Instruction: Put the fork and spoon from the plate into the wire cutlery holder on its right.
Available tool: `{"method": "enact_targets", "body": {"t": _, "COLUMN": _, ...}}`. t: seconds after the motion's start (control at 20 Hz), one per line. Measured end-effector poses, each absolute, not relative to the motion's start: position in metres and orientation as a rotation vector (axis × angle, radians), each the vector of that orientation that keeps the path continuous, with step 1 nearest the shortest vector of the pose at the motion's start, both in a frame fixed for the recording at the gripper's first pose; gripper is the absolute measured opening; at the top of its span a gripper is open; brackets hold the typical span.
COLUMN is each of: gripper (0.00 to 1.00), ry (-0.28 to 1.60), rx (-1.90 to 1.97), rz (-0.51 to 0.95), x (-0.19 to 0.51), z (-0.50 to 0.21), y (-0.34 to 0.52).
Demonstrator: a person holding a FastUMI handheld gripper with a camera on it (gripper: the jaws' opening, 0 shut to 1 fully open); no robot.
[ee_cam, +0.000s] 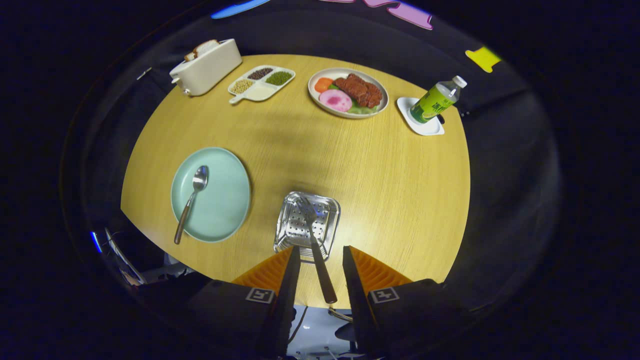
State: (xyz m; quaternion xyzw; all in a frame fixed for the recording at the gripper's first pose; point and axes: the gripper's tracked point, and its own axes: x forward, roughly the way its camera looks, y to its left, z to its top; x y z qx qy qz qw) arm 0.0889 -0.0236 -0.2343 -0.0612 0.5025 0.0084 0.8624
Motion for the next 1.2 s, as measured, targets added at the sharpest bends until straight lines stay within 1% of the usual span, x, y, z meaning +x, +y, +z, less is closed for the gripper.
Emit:
{"method": "enact_targets", "body": {"t": 0.05, "gripper": 0.67, "ry": 1.009, "rx": -0.122, "rz": 0.014, "x": 0.089, "z": -0.227, "y": -0.015}}
{"method": "enact_targets", "body": {"t": 0.15, "gripper": 0.80, "ry": 0.936, "rx": -0.095, "rz": 0.031, "x": 0.087, "z": -0.214, "y": 0.012}}
{"method": "enact_targets", "body": {"t": 0.35, "gripper": 0.79, "ry": 0.879, "rx": -0.029, "rz": 0.128, "x": 0.077, "z": -0.208, "y": 0.085}}
{"method": "enact_targets", "body": {"t": 0.65, "gripper": 0.79, "ry": 0.932, "rx": 0.013, "rz": 0.237, "x": 0.076, "z": -0.260, "y": 0.178}}
{"method": "enact_targets", "body": {"t": 0.95, "gripper": 0.79, "ry": 0.999, "rx": -0.004, "rz": 0.278, "x": 0.085, "z": -0.313, "y": 0.234}}
{"method": "enact_targets", "body": {"t": 1.2, "gripper": 0.79, "ry": 1.047, "rx": -0.046, "rz": 0.248, "x": 0.099, "z": -0.350, "y": 0.237}}
